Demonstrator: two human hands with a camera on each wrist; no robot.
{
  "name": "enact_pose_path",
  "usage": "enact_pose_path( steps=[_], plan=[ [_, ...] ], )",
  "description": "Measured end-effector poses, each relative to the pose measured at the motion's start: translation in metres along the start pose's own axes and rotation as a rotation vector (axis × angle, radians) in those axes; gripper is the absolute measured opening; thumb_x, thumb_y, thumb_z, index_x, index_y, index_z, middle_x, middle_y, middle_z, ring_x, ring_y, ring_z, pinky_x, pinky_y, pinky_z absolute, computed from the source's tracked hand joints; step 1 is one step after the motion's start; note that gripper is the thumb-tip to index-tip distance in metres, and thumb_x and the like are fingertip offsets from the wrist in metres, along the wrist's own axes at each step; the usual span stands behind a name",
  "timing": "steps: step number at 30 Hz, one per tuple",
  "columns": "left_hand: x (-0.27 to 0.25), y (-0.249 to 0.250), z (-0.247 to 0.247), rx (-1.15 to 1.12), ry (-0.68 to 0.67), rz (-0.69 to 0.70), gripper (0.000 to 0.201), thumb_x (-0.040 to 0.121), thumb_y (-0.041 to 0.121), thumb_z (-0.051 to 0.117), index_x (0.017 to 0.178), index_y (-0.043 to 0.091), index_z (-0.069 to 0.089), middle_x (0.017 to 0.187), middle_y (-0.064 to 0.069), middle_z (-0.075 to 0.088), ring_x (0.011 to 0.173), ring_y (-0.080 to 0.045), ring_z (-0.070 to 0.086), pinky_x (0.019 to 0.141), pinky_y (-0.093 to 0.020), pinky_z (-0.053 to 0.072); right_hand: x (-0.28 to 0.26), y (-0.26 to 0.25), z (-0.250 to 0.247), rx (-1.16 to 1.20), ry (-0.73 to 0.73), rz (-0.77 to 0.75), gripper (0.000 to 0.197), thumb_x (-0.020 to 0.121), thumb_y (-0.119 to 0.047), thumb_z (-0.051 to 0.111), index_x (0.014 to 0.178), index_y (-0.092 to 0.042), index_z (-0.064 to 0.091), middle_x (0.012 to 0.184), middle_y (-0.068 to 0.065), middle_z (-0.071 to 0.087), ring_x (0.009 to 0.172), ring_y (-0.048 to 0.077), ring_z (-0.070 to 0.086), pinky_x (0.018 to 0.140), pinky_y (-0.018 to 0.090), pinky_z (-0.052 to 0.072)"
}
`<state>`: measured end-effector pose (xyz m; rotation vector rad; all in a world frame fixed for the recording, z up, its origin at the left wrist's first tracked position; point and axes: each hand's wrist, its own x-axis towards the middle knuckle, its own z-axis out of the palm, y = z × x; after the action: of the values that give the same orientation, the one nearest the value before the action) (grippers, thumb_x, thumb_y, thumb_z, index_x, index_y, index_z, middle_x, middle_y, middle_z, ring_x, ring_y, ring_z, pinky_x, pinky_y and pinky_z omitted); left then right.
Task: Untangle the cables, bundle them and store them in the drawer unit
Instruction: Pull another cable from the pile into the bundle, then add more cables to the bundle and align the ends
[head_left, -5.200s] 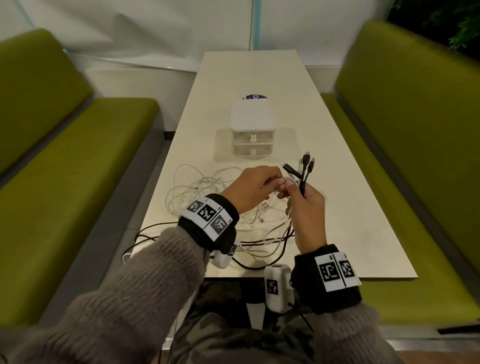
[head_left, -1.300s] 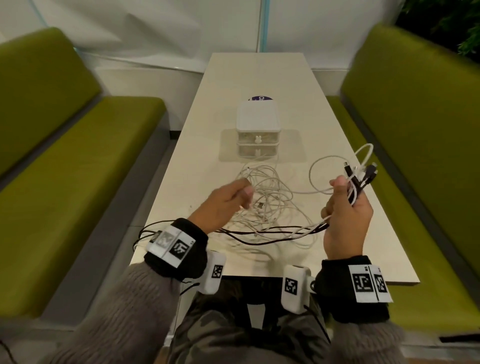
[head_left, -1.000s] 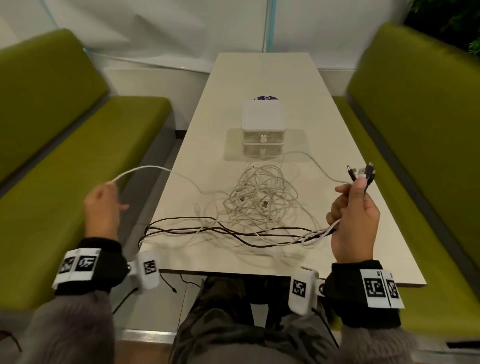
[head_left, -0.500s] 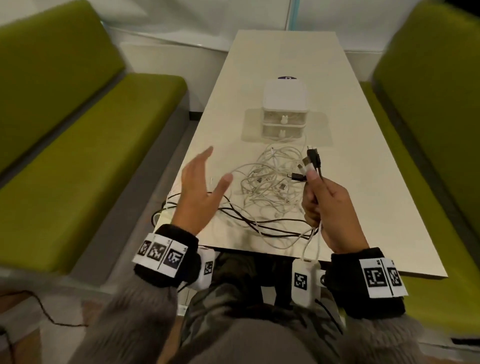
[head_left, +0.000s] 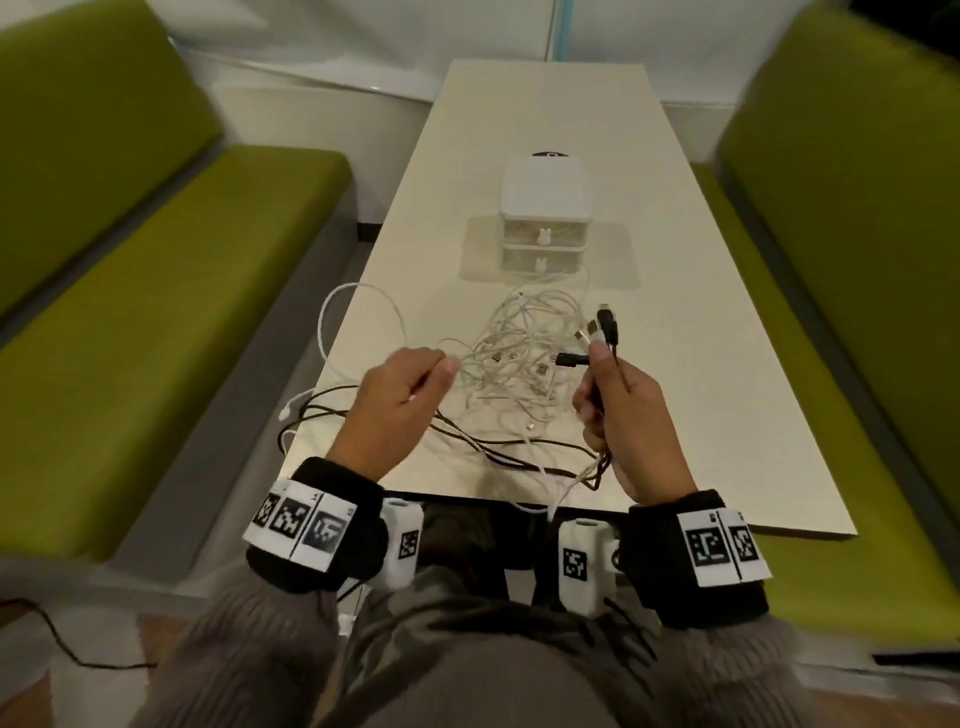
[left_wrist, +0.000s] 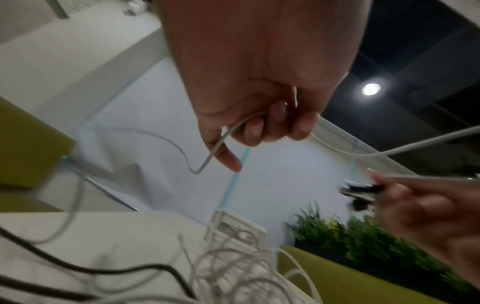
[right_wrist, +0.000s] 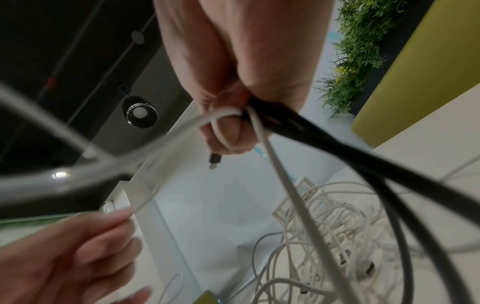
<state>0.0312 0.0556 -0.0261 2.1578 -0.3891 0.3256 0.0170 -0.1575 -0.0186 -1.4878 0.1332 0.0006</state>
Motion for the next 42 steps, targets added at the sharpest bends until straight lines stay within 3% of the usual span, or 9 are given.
enact_pose_path(
  steps=[4,9,13,16,19,23,27,31,42],
  plan=[
    [0.004,-0.043,-0.044,0.300,0.244,-0.309,0.039,0.089,0.031,0.048,0.067,0.001,0.058,0.061,-0.022,0.053,0.062,-0.021,0.045,0.059,-0.030,0.041,0.000,-0.005,-0.007,0.097,0.007,0.013,0.041,0.100,-0.041,0.038,0.069,-0.015,0.043,0.048,-0.006,0.036,0.041,0.008,0.021,0.039,0.017,0.019],
    [0.002,-0.062,-0.056,0.660,0.178,-0.658,0.024,0.090,0.026,0.050,0.105,0.015,0.064,0.112,-0.018,0.053,0.113,-0.037,0.037,0.101,-0.059,0.028,-0.004,-0.005,0.010,0.325,-0.120,0.070,0.026,0.102,-0.023,0.032,0.080,-0.016,0.042,0.052,-0.006,0.038,0.040,0.006,0.022,0.040,0.018,0.020],
    [0.001,-0.032,-0.033,0.602,0.160,-0.260,0.042,0.092,0.043,0.047,0.123,0.015,0.054,0.128,-0.014,0.050,0.123,-0.033,0.038,0.106,-0.047,0.023,-0.007,-0.005,0.021,0.409,-0.130,0.113,0.024,0.098,-0.015,0.028,0.083,-0.016,0.045,0.052,-0.006,0.037,0.040,0.006,0.022,0.041,0.020,0.020],
    [-0.002,0.016,-0.003,0.082,-0.258,-0.082,0.057,0.089,0.051,0.043,0.137,0.021,0.040,0.137,0.009,0.044,0.128,-0.004,0.036,0.107,-0.022,0.026,-0.008,-0.005,0.027,0.471,-0.124,0.098,0.024,0.099,-0.013,0.027,0.085,-0.015,0.046,0.053,-0.005,0.037,0.042,0.007,0.025,0.042,0.019,0.024],
    [-0.011,0.043,0.042,-0.154,-0.545,-0.088,0.045,0.087,0.055,0.049,0.124,0.032,0.039,0.109,0.028,0.050,0.100,0.020,0.046,0.089,-0.011,0.037,-0.011,-0.007,0.031,0.516,-0.126,0.052,0.023,0.101,-0.013,0.028,0.087,-0.012,0.046,0.056,-0.003,0.039,0.045,0.009,0.031,0.044,0.020,0.031],
    [-0.012,0.037,0.069,-0.385,-0.502,-0.167,0.037,0.084,0.050,0.048,0.106,0.021,0.053,0.085,0.010,0.063,0.080,-0.003,0.061,0.080,-0.026,0.050,-0.014,-0.009,0.025,0.489,-0.116,-0.025,0.023,0.103,-0.019,0.034,0.088,-0.012,0.050,0.062,-0.004,0.045,0.056,0.011,0.043,0.056,0.021,0.046],
    [-0.011,0.033,0.065,-0.241,-0.515,-0.083,0.021,0.094,0.035,0.050,0.081,0.019,0.052,0.062,0.012,0.054,0.054,-0.002,0.050,0.056,-0.017,0.041,-0.013,-0.016,0.016,0.606,-0.015,-0.065,0.024,0.102,-0.017,0.032,0.085,-0.011,0.048,0.057,-0.006,0.044,0.049,0.007,0.038,0.054,0.019,0.044],
    [-0.018,-0.001,0.046,0.186,-0.459,-0.040,0.031,0.091,0.037,0.049,0.067,0.018,0.043,0.052,0.006,0.039,0.054,-0.015,0.044,0.053,-0.029,0.028,-0.014,-0.036,-0.013,0.677,0.085,-0.181,0.027,0.103,-0.015,0.030,0.081,-0.017,0.046,0.056,-0.009,0.040,0.048,0.006,0.028,0.046,0.017,0.028],
    [-0.009,-0.100,-0.049,0.642,-0.212,-0.471,0.031,0.085,0.021,0.061,0.059,0.019,0.044,0.059,-0.004,0.051,0.064,-0.028,0.051,0.060,-0.031,0.034,-0.014,-0.048,-0.058,0.713,0.305,-0.336,0.027,0.103,-0.014,0.031,0.082,-0.019,0.047,0.058,-0.009,0.039,0.048,0.006,0.026,0.047,0.017,0.028]
  ],
)
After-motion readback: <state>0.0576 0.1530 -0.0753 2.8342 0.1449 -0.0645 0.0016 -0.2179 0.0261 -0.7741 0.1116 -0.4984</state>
